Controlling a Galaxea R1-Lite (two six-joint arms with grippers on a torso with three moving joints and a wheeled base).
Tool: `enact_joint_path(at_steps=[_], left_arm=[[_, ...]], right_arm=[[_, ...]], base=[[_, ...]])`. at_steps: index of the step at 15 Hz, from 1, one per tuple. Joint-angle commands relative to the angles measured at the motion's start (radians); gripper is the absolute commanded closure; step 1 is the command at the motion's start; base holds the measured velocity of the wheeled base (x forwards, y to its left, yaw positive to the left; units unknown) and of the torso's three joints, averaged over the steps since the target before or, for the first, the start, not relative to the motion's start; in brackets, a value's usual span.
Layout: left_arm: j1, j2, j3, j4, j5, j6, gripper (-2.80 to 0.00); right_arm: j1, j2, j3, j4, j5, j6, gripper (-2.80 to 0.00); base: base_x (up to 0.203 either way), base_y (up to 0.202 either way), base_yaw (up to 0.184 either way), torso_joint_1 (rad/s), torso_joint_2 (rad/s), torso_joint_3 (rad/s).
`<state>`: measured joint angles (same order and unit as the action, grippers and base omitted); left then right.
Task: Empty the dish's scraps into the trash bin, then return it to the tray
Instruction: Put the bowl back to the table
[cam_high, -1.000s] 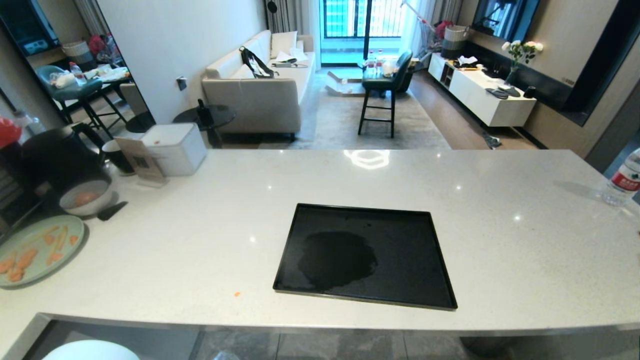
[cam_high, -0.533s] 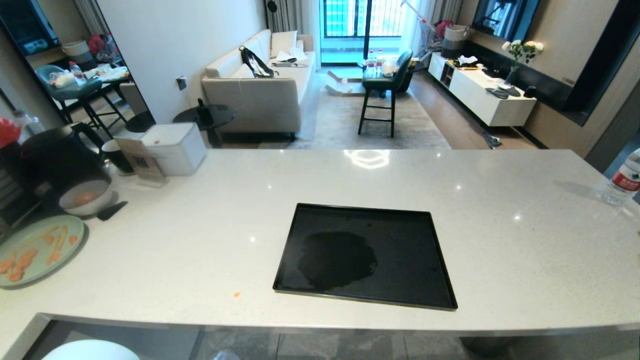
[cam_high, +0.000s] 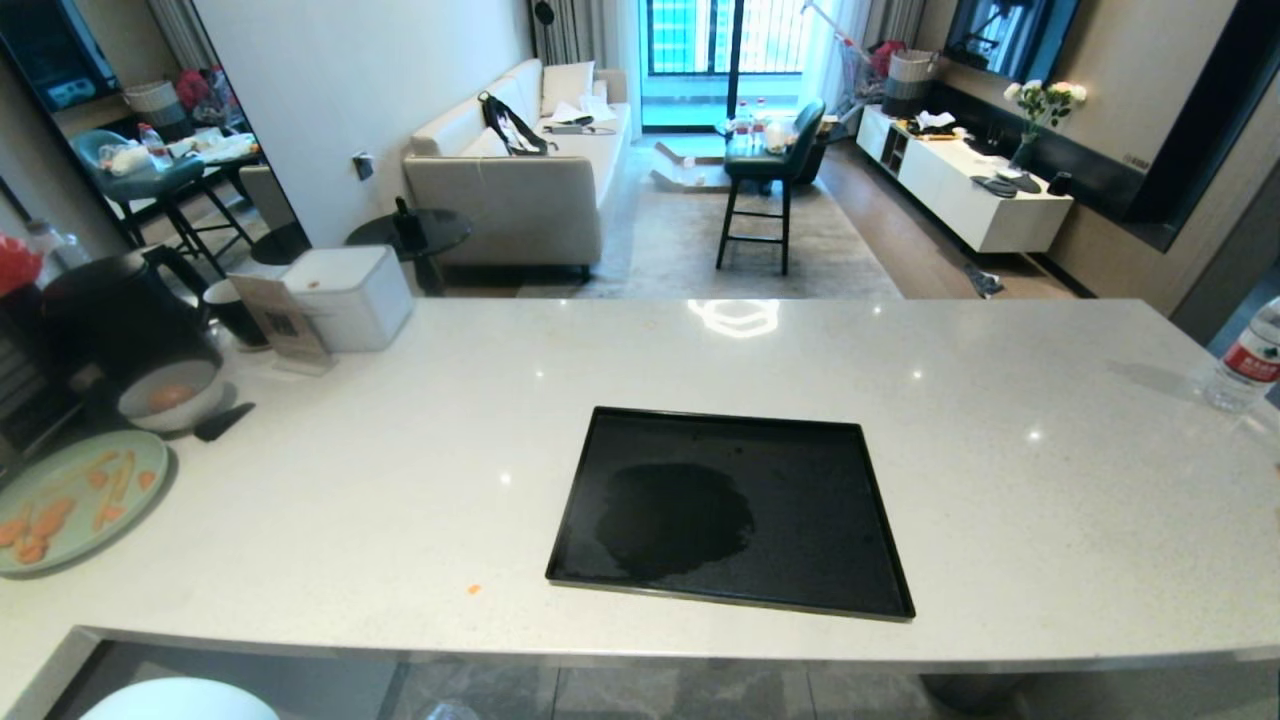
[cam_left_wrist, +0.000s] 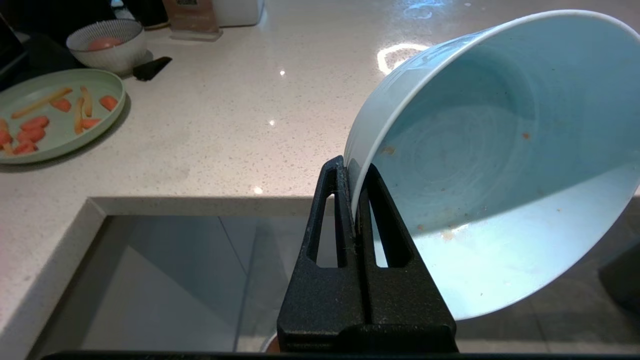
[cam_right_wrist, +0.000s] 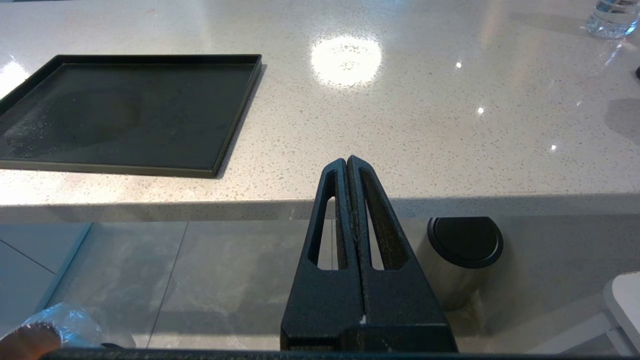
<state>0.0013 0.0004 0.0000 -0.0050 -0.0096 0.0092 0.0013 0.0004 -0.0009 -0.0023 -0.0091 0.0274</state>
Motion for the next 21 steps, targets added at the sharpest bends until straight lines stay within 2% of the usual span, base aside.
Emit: enact_joint_path(at_steps=[1, 4, 5, 7, 11, 15, 17, 21], left_arm=[[0.000, 0.002, -0.008, 0.019, -0.006, -0.006, 0.00], [0.000, 0.025, -0.089, 0.144, -0.025, 0.015, 0.00], [0.000, 0.063, -0.138, 0.209, -0.058, 0.026, 0.00], [-0.002, 0.159, -0.182, 0.259, -0.105, 0.063, 0.00], [-0.014, 0.339, -0.253, 0.262, -0.140, 0.131, 0.00], [-0.037, 0.577, -0.322, 0.166, -0.147, 0.186, 0.00], [-0.047, 0.708, -0.395, 0.139, -0.147, 0.213, 0.00], [-0.140, 0.932, -0.555, 0.126, -0.135, 0.227, 0.00]], right_arm=[[0.000, 0.000, 0.000, -0.001, 0.000, 0.000, 0.00], [0.000, 0.000, 0.001, 0.001, 0.000, 0.000, 0.00], [0.000, 0.000, 0.001, -0.001, 0.000, 0.000, 0.00], [0.000, 0.000, 0.001, 0.000, 0.000, 0.000, 0.00], [0.000, 0.000, 0.001, 0.000, 0.000, 0.000, 0.00], [0.000, 0.000, 0.001, 0.000, 0.000, 0.000, 0.00], [0.000, 0.000, 0.000, 0.000, 0.000, 0.000, 0.00], [0.000, 0.000, 0.000, -0.001, 0.000, 0.000, 0.00]], base=[[0.000, 0.000, 0.000, 0.000, 0.00, 0.000], [0.000, 0.000, 0.000, 0.000, 0.00, 0.000], [0.000, 0.000, 0.000, 0.000, 0.00, 0.000], [0.000, 0.000, 0.000, 0.000, 0.00, 0.000], [0.000, 0.000, 0.000, 0.000, 0.00, 0.000], [0.000, 0.000, 0.000, 0.000, 0.00, 0.000], [0.000, 0.000, 0.000, 0.000, 0.00, 0.000], [0.000, 0.000, 0.000, 0.000, 0.00, 0.000]])
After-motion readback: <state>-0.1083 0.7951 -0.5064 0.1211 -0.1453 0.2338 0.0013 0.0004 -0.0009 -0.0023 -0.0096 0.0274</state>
